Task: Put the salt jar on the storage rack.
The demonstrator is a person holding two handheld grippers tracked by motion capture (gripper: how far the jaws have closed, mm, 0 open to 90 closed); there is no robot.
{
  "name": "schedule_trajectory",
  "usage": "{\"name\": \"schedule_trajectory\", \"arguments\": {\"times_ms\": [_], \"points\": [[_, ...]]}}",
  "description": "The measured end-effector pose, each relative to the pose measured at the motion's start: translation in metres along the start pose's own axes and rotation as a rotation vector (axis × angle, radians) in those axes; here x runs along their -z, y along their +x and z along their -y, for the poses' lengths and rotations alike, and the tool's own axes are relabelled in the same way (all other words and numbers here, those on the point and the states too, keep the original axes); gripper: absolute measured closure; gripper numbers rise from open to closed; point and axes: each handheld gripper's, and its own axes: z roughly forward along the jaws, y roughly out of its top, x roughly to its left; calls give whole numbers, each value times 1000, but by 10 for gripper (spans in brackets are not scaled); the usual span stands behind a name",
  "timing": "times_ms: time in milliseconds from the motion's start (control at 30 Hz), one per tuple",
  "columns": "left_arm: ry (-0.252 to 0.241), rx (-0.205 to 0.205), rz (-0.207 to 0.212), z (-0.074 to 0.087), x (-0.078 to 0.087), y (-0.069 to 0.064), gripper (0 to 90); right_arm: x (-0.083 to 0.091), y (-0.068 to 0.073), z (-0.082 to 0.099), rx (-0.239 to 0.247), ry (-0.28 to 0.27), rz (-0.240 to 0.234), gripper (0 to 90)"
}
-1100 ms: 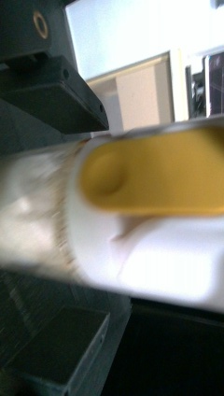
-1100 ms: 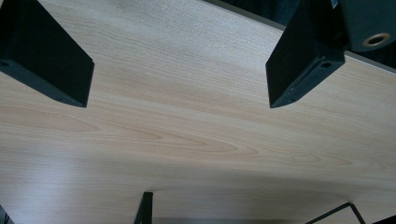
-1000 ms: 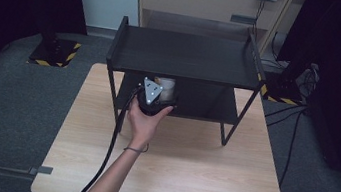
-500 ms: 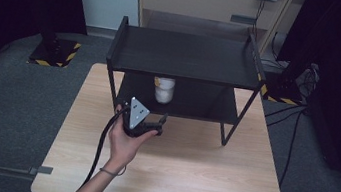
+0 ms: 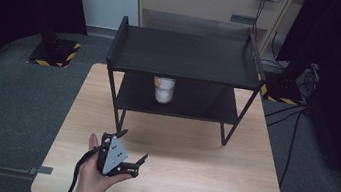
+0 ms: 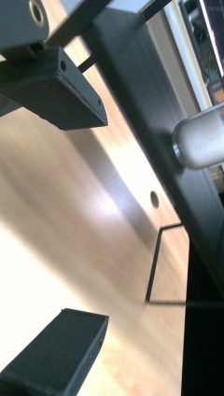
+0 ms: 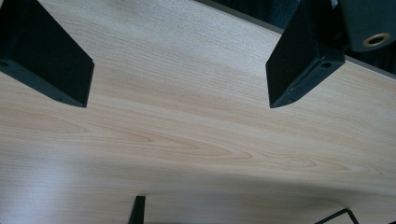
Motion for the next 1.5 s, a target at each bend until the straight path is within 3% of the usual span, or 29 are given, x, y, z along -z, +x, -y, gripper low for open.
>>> {"name": "schedule_trajectory", "arguments": {"times_ms": [167, 300, 433, 533, 633, 733, 867, 1000, 1233, 1500], "points": [[98, 54, 69, 7, 27, 7, 43, 0, 1, -1, 0, 5, 1, 78], [52, 71, 56, 34, 52, 0, 43, -1, 1, -1, 1, 8, 3, 78], [81, 111, 66, 46, 77, -1, 43, -1, 2, -1, 3, 13, 1, 78], [111, 115, 56, 57, 94, -6, 43, -1, 1, -1, 9, 15, 4, 78], [150, 159, 33, 61, 103, -6, 43, 0, 1, -1, 18, 18, 2, 78], [150, 166, 16, 62, 103, -1, 43, 1, 0, -2, 26, 19, 2, 78], [205, 147, 59, 66, 93, 15, 43, 1, -1, -2, 45, 26, -7, 78], [210, 137, 53, 67, 87, 24, 44, -1, -2, -3, 57, 36, -7, 78], [221, 126, 83, 66, 80, 26, 44, 0, 2, -4, 60, 42, 17, 78], [226, 144, 75, 66, 79, 30, 44, 2, 2, -3, 73, 33, 11, 78]]}}
